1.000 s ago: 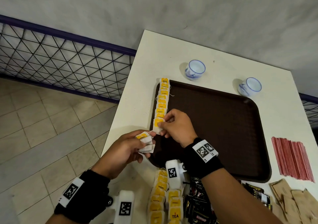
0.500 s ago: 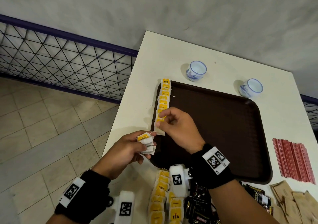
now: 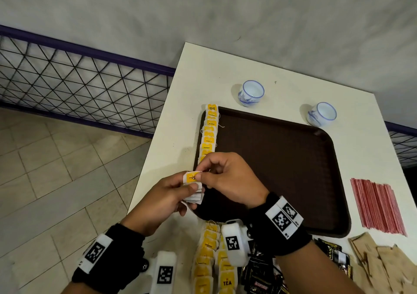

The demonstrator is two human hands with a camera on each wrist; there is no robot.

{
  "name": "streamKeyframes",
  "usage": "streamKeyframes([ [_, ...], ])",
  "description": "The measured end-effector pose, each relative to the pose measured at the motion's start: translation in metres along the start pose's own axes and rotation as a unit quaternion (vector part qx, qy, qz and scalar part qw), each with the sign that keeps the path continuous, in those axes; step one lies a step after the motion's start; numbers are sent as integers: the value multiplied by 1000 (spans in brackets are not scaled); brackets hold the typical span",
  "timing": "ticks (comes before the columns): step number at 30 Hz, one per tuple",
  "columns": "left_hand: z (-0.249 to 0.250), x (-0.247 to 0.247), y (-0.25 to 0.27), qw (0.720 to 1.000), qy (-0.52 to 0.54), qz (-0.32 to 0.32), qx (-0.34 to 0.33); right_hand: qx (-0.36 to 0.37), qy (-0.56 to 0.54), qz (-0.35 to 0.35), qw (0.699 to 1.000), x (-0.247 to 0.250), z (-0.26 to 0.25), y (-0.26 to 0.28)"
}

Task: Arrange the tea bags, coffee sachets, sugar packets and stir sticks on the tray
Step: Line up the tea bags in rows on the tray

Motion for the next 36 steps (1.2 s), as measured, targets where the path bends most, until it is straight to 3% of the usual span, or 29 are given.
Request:
streamKeyframes([
  [10,0,6,0,999,-35,18,-6,1,-87,47,995,28,-8,3],
  [16,-3,13,1,999,-44,31,-3,-30,-32,128,991,64,9,0],
  [27,-3,13,3,998,-48,33,2,-157,-67,46,984,27,62,-2],
  [36,-4,14,3,998,-53,34,1,-182,-97,48,977,10,69,-13],
])
Point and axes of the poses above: each hand's wrist, its own y-axis away from the middle knuckle, its own x-axis out of the back of the hand, z = x × y, the point moved 9 cm from there along -y, towards the middle knuckle, and after that the axes turned 4 degrees about -x, right-handed, at the moved point
